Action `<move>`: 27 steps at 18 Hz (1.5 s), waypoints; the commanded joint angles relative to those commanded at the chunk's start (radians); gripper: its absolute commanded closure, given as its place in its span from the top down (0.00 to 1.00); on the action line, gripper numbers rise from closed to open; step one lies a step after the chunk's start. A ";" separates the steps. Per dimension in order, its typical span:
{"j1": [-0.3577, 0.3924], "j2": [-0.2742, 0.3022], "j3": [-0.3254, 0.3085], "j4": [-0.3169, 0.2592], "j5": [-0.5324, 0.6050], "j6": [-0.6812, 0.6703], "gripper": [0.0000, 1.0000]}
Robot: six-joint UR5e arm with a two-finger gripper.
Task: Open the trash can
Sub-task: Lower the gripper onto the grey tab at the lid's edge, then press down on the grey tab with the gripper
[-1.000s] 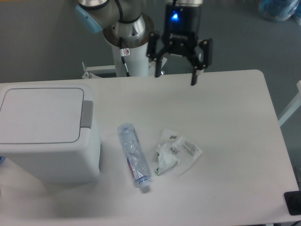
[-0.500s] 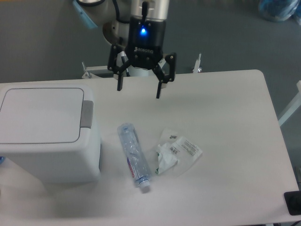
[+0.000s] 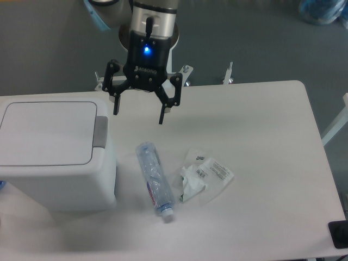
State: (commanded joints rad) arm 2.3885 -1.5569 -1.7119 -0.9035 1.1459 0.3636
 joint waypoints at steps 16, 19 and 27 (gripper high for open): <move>-0.017 -0.034 -0.021 0.017 -0.002 -0.006 1.00; -0.025 -0.041 -0.020 0.021 -0.002 -0.049 1.00; -0.028 -0.048 -0.020 0.037 0.000 -0.040 1.00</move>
State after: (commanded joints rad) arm 2.3608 -1.6045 -1.7319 -0.8667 1.1459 0.3237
